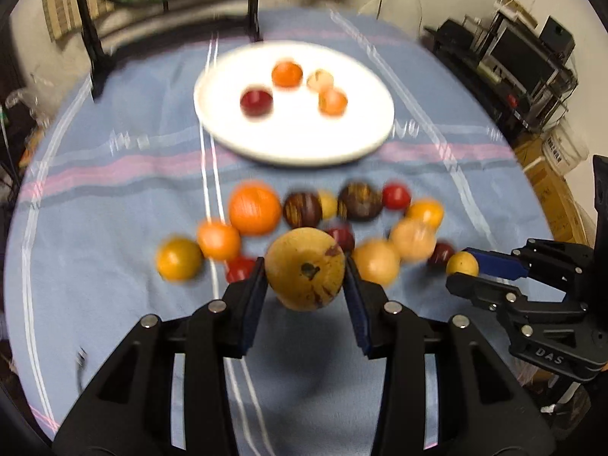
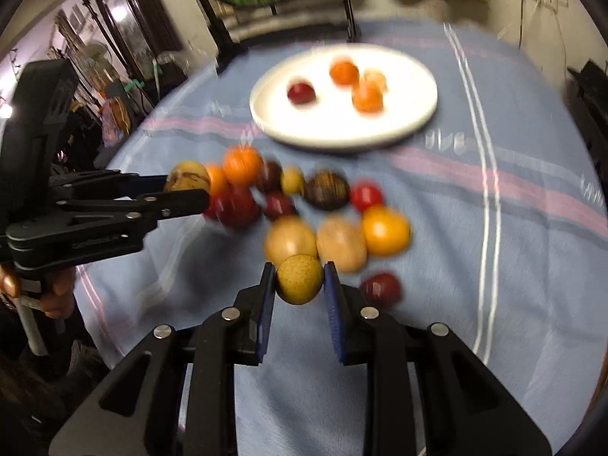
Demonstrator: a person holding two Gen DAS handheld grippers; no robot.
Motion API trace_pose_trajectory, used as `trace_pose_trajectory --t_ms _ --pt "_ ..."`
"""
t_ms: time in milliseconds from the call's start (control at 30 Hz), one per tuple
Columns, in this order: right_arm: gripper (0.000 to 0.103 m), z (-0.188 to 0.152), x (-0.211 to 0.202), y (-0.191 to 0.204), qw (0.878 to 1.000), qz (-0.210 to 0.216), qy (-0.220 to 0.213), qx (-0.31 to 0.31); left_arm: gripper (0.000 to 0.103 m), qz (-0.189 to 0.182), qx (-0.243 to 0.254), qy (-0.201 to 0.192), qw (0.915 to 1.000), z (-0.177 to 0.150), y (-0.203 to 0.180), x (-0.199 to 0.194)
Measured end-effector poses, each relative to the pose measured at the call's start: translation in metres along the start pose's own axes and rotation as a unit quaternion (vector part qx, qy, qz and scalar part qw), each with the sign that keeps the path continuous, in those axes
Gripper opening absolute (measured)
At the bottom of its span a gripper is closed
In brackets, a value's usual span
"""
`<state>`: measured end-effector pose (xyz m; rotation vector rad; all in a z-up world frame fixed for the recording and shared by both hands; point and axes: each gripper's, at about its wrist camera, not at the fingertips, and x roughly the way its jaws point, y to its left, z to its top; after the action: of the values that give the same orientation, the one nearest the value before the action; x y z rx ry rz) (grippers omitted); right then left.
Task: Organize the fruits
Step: 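Place both held fruits on the plate and open both tools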
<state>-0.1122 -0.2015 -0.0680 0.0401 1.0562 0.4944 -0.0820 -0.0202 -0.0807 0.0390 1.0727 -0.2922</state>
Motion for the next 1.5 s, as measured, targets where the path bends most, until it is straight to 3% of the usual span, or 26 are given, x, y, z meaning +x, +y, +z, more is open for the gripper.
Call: trace_pose_trajectory --t_ms 200,467,967,1200,1333,1500 --pt "0.026 0.052 -0.045 0.012 0.997 -0.002 -0.076 -0.03 0.041 0.024 0.015 -0.064 0.9975 0.05 0.002 -0.039" --pt "0.026 0.097 -0.065 0.012 0.991 -0.014 -0.122 -0.045 0.041 0.034 0.013 -0.089 0.9954 0.087 0.003 -0.051" --pt "0.026 0.123 -0.029 -0.015 0.995 -0.015 -0.094 -0.023 0.041 0.036 0.014 -0.065 0.9972 0.113 0.012 -0.005" --pt "0.026 0.137 -0.012 -0.04 0.996 -0.017 -0.088 -0.005 0.041 0.037 -0.021 -0.058 0.9974 0.133 0.048 0.018" --pt "0.026 0.158 0.02 -0.047 0.997 -0.009 -0.075 0.006 0.041 0.037 -0.013 -0.055 0.9977 0.149 0.046 0.039" --pt "0.026 0.174 0.061 -0.054 0.998 -0.009 -0.052 0.019 0.041 0.047 0.005 -0.025 0.9986 0.165 0.042 0.076"
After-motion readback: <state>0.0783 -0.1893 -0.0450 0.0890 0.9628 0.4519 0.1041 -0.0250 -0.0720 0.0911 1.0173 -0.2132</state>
